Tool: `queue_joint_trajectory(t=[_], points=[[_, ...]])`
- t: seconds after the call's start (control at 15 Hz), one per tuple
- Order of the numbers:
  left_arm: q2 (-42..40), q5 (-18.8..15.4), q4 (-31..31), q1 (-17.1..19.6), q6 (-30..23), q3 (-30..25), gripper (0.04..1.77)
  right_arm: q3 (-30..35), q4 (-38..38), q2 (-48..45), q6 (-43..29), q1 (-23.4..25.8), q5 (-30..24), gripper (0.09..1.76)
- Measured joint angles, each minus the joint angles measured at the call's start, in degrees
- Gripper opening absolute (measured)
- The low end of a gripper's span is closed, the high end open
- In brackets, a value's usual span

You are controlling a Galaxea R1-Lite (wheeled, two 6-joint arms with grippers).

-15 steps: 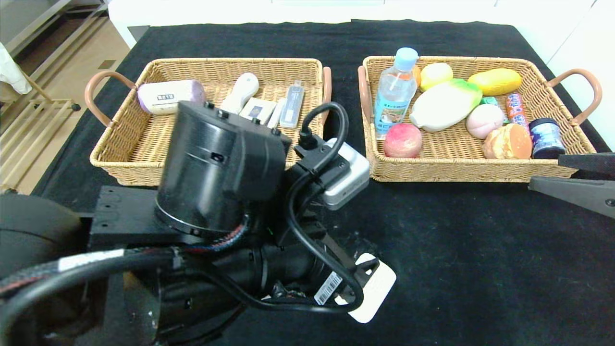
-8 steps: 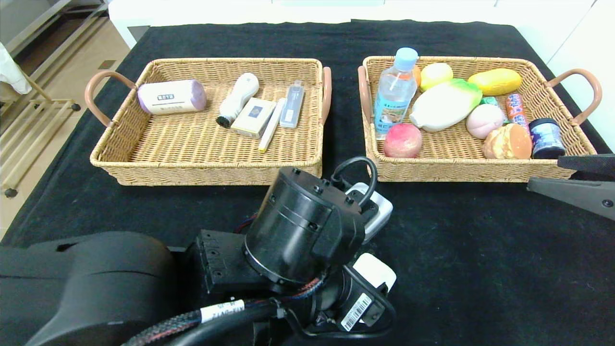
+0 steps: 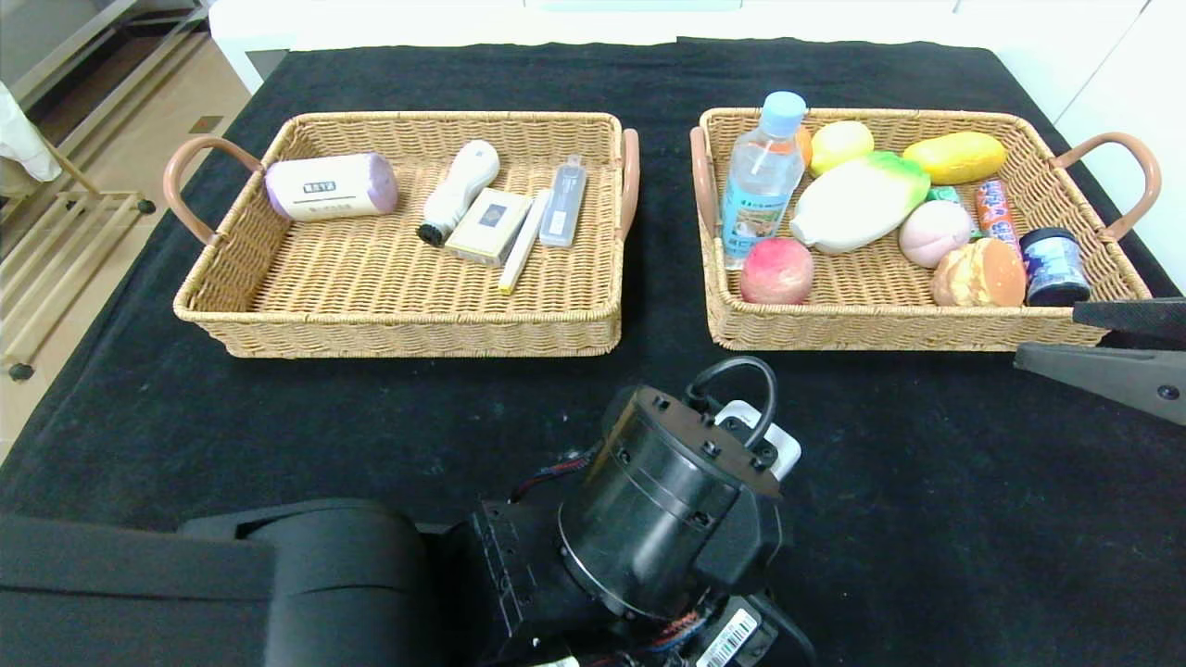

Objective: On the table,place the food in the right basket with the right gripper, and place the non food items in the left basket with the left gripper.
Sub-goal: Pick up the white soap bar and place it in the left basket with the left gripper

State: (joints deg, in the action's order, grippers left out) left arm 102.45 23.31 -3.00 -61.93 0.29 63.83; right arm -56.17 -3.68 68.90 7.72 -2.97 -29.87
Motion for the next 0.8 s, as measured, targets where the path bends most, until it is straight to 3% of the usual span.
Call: queue_joint_trajectory(t=[0.2,0.8], points=[[1.29,2.4,-4.33,-1.19,-0.95,-1.1,1.72,0.06,0.0,0.2,0.05,-0.07,0.0,1.71],[3.36,6.18,-5.49,-1.46,-1.17,-1.95,1.72,0.28,0.02,0.48,0.11,-0.09,0.0,1.71]])
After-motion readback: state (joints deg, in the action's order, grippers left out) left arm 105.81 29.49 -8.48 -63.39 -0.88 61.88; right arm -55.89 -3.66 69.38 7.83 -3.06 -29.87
